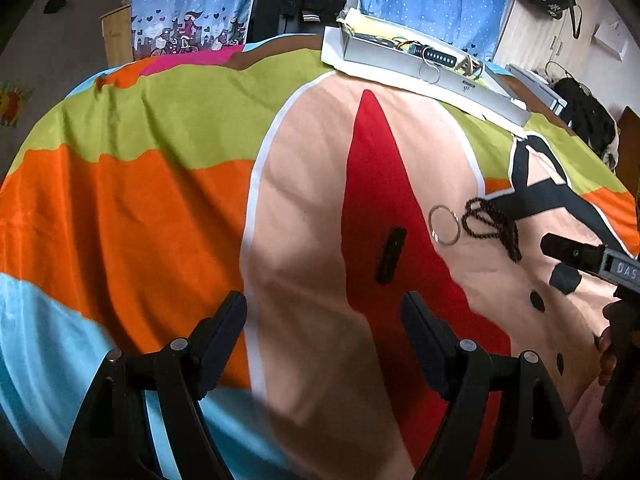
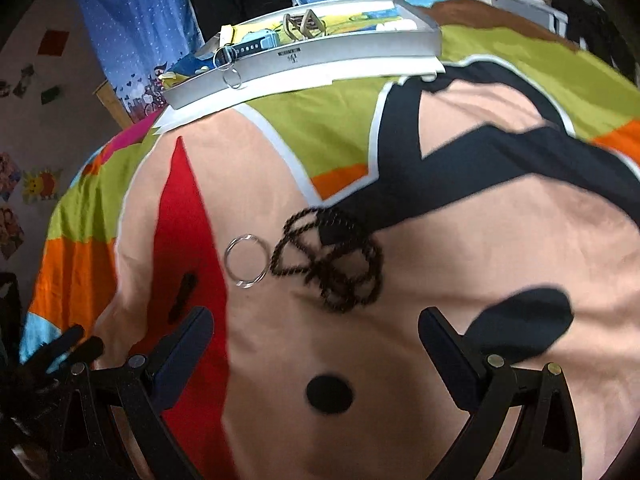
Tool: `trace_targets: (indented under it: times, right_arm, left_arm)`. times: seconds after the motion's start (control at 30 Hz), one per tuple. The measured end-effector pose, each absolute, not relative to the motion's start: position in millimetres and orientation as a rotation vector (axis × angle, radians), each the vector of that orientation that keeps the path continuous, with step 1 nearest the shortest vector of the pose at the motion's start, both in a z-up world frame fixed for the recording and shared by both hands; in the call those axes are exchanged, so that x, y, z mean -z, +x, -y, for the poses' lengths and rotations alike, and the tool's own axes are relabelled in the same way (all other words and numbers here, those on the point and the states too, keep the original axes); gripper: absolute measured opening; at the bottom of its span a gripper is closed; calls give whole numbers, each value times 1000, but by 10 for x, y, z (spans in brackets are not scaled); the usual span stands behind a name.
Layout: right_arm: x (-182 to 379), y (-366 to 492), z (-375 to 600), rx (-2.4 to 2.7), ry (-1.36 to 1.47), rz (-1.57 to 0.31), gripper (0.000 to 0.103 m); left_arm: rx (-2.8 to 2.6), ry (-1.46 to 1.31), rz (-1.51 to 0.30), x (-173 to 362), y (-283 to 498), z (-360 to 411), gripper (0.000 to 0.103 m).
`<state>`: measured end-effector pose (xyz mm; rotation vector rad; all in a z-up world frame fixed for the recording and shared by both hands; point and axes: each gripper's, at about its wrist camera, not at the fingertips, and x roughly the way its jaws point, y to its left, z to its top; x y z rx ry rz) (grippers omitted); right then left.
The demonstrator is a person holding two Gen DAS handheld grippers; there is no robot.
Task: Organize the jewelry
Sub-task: 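Grasp the black bead necklace with the right gripper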
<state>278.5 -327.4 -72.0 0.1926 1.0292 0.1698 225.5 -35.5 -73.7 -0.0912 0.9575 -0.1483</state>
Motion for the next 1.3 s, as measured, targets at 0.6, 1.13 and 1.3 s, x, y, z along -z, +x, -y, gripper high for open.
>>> trace_targets:
  times: [0.6,1.13,1.3]
  right_arm:
    - [1075,3564,3074,-173,-66,-1063,51]
    - [984,3849,3089,-151,-71,-886,6]
    - [769,3950,3185,-185,1,-764,6]
  left_arm:
    - [230,-178,-923,813,3122,599,74]
    - [322,-137,-829,819,3699,882,74]
    - [353,-136,-761,720,3905,956,74]
